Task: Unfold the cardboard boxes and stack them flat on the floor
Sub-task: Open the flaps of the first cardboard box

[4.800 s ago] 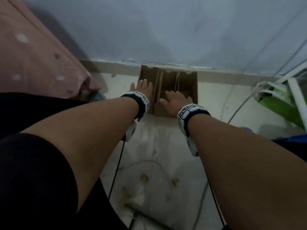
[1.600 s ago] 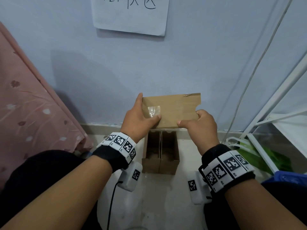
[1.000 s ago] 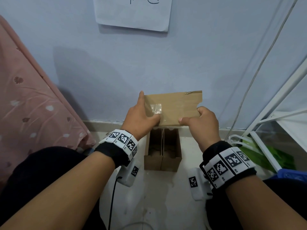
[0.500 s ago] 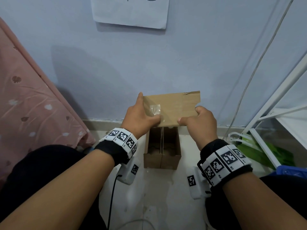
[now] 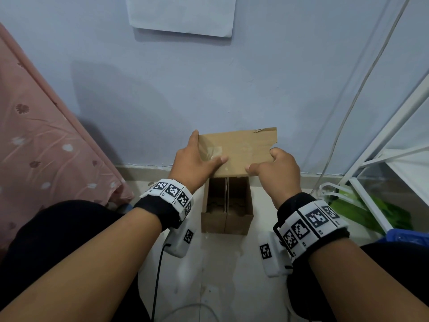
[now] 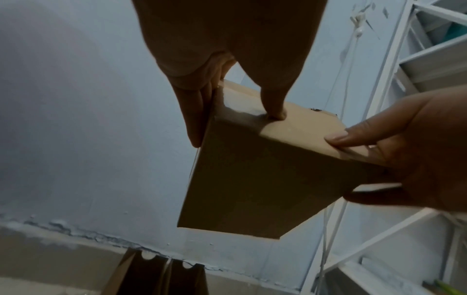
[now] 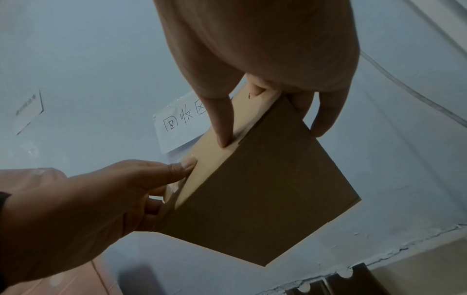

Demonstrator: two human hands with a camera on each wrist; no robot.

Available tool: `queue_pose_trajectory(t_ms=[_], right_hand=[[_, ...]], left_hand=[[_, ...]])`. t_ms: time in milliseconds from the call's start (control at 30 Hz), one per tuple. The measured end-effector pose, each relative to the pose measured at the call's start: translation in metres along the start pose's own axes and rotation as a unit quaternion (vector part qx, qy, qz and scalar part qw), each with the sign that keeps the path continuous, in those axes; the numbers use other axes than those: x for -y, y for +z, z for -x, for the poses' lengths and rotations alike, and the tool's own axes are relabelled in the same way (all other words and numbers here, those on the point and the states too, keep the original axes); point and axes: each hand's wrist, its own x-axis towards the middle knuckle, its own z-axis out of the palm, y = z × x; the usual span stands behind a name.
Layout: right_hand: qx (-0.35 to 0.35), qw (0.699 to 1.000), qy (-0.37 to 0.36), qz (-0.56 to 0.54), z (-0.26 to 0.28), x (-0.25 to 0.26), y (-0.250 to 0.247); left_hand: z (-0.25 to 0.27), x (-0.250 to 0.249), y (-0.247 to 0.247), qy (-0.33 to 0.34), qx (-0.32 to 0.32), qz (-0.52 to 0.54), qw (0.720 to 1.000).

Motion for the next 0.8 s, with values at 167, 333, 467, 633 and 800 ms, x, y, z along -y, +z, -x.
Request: queue_pose_trajectory(t_ms=[167,333,467,633,800], right_hand=[[-0.005,1.0,0.004,0.002,-0.0001,0.0004,0.002],[-0.009,1.0,0.002,0.003,0.0014,0.0017,0.0015],[-0.008,1.0,0.003,0.002,0.0015,0.0018,0.0011],[-0.007,1.0,0.011,-0.005,0.0014,0.0011,0.0017],[-0.008,1.0,0.019,-0.022,0.0036,0.0032,-0.0007]], left_hand=[[-0.0046,0.0014,0.0005,0.001,-0.006,-0.005,1.0],[0.0007,-0.0037,0.0,-0.01,0.005,0.009,1.0],[0.0007,-0.002,0.0021,-0.014,0.007,0.024,1.0],[-0.0024,0.0002,0.0025,-0.009,0.002,0.004,1.0],[-0.0008,-0.002,0.0024,-0.022,0.003,0.018,1.0]])
